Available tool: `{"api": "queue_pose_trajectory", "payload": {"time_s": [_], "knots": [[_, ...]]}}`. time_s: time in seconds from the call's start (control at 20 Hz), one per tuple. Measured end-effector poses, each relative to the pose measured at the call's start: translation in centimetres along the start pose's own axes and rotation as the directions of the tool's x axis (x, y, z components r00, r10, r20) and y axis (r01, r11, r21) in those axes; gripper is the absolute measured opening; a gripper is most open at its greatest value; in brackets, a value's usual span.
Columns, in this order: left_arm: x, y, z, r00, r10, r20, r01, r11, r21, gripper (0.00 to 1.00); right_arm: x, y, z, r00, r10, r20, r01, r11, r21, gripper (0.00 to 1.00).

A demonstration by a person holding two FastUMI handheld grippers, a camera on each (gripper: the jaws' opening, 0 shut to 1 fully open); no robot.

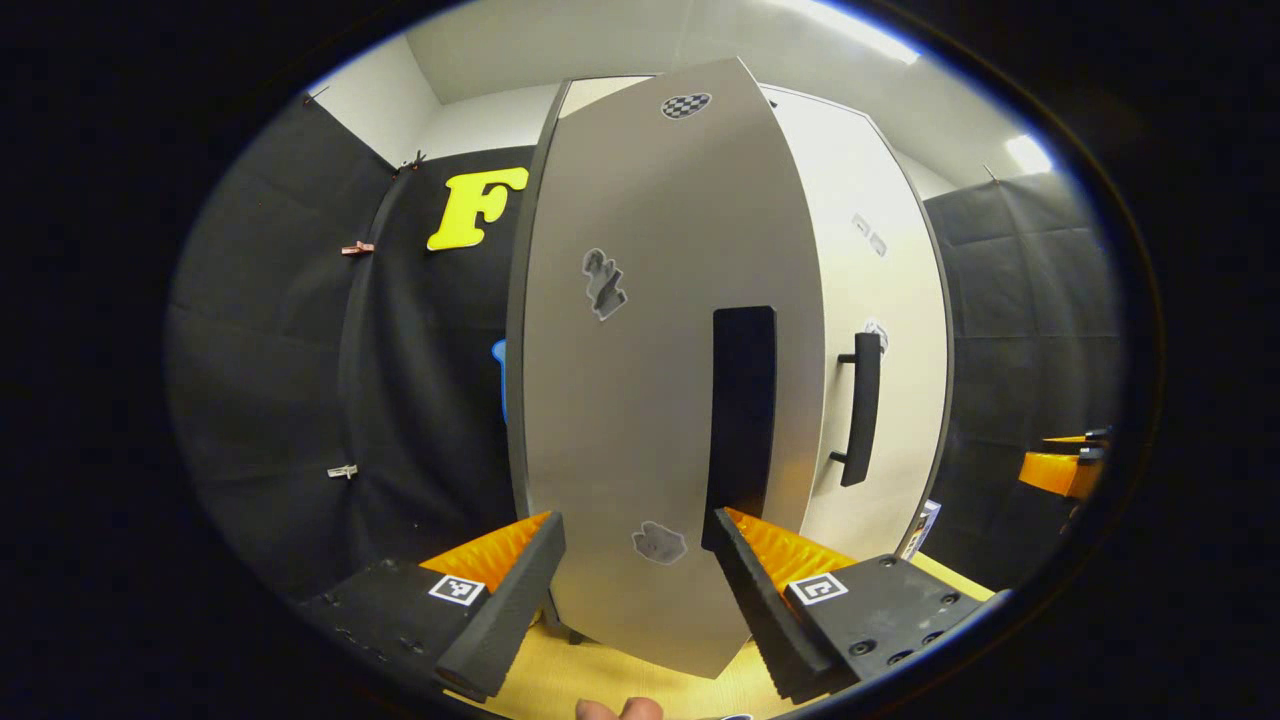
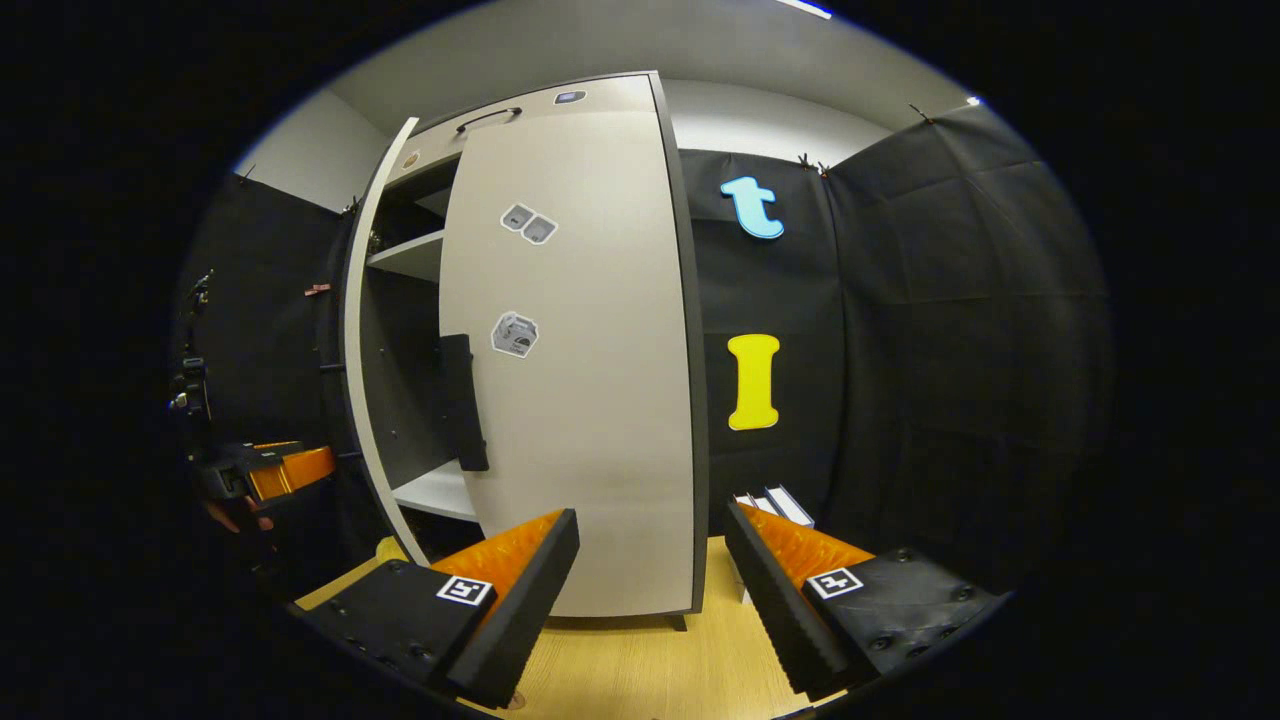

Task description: Grasp the bottle in the cabinet with the left hand and place it on the coaster, then close the right door with the right hand and the left door with the left hand.

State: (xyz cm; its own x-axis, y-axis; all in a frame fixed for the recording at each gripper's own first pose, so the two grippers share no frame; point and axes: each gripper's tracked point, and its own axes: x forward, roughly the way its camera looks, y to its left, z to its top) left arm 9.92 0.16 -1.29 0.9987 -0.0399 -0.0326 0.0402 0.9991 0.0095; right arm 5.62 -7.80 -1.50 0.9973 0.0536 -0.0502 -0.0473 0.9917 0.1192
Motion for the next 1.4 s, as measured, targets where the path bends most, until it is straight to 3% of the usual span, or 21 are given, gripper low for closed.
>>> {"api": "queue_pose_trajectory", "payload": {"time_s": [0.7, 1.4], "knots": [[4.7, -3.4, 0.0, 1.0, 0.029, 0.012, -0.029, 0.999, 0.029, 0.95, 2.0, -2.1, 0.3, 1.0, -0.004, -0.004, 0.004, 1.0, 0.017, 0.98], [-1.7, -2.6, 0.1, 1.0, -0.009, -0.013, 0.01, 1.0, 0.025, 0.96, -0.3, 0.1, 2.8, 0.998, -0.037, 0.042, 0.035, 0.999, 0.031, 0.98]]}}
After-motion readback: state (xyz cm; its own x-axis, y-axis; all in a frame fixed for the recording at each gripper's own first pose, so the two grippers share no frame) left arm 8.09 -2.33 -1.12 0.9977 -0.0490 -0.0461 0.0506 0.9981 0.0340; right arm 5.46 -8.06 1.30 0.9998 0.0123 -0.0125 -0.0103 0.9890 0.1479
